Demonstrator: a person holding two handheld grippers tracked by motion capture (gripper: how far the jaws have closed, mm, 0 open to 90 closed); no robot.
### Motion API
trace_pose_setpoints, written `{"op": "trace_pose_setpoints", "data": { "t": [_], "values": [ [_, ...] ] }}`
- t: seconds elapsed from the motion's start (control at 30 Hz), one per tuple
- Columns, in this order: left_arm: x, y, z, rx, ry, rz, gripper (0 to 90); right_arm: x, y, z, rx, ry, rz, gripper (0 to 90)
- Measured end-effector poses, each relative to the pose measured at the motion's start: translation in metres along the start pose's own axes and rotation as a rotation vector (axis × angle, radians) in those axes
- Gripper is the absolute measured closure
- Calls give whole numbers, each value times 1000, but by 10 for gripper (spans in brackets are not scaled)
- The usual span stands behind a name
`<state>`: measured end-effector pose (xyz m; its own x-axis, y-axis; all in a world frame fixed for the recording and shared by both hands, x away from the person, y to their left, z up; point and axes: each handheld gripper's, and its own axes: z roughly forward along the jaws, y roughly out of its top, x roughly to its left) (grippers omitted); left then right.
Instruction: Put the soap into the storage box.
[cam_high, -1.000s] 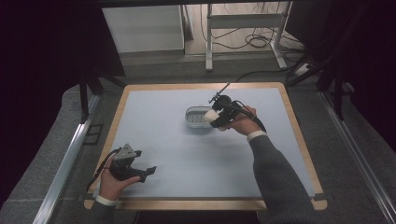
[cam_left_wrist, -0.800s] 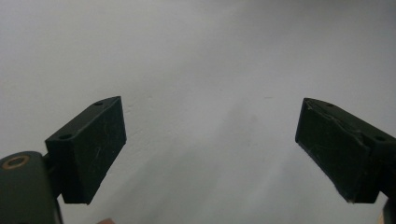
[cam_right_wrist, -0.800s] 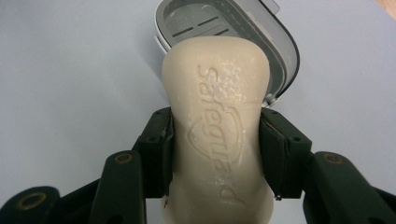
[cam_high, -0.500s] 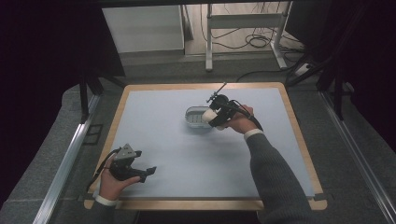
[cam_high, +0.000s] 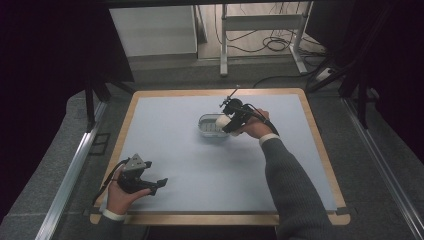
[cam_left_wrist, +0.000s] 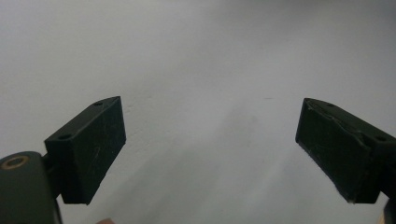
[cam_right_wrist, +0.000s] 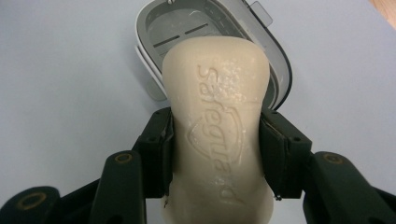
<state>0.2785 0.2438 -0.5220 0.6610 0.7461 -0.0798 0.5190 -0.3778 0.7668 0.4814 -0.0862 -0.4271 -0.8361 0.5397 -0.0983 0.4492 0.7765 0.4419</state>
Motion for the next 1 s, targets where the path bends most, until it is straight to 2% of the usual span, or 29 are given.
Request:
{"op": "trace_pose_setpoints", "data": {
  "t": [0.57,0.8,1.0],
  "values": [
    [-1,0,2,17,-11,6,90,-3,17,9,9,3,-47,490],
    [-1,0,3,17,-10,6,90,-5,26,16,9,18,-104,490],
    [0,0,3,18,-11,7,90,-7,32,24,15,27,-115,490]
  ]
}}
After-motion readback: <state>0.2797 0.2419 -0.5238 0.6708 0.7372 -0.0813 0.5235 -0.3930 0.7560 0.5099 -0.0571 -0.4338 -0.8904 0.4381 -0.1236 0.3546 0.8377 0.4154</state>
